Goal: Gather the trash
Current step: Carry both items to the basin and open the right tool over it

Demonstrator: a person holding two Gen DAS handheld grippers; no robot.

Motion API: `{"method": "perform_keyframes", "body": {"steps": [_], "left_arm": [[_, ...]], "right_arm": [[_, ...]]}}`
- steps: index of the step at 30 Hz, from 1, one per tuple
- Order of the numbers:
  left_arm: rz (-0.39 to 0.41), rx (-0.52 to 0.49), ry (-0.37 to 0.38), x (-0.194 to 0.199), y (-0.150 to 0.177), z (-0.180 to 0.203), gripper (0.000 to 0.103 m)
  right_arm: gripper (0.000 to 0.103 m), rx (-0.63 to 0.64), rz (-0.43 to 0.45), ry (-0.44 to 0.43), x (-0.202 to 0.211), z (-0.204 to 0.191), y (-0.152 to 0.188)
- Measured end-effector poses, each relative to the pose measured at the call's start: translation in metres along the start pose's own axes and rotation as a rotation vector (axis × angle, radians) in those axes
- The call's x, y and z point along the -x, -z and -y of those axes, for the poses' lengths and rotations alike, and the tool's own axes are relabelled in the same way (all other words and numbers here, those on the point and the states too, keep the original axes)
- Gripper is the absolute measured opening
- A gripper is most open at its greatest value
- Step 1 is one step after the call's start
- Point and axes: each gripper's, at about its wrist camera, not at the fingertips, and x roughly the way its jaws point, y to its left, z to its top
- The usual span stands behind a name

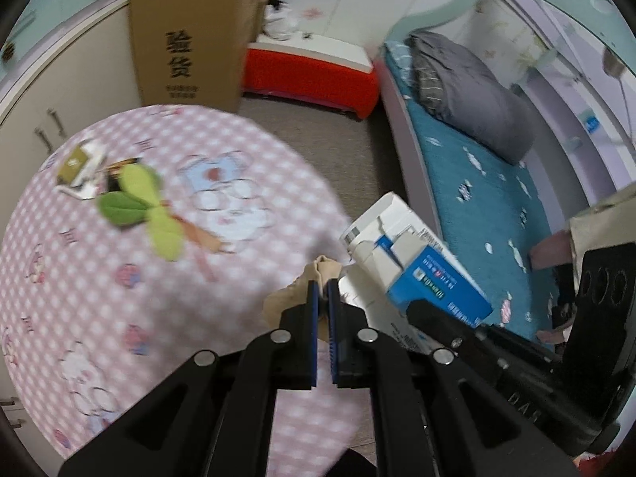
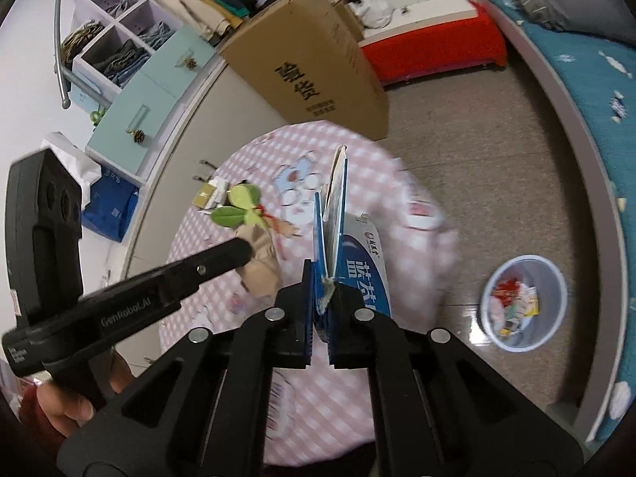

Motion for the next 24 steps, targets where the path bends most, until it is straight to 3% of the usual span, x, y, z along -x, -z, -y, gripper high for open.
{"method": "perform_keyframes", "body": {"steps": [10,15,22,23,24], "left_arm": [[-0.056,-0.132,0.078,-0.037,0.017,0.126,0.004],[-0.081,-0.203,0.103,-0.051,0.017,0.166,0.004],[-0.09,-0.243,0.106,-0.062,0.011,0.192,0.004],[-0.092,-0.248,0.105,-0.064,0.01,0.193,0.004],[-0.094,-0.252,0.103,-0.065,0.01,0.195,0.004]], "right_arm": [[0.006,-0.07,0.084,0.084,0.075,0.079,0.011],[0.006,-0.127,0.122,0.124,0.101,0.112,0.012],[0.007,-0.173,0.164,0.145,0.112,0.141,0.006],[0.011,-0.183,0.167,0.15,0.112,0.145,0.006],[0.029,-0.196,0.166,0.145,0.112,0.15,0.004]]}}
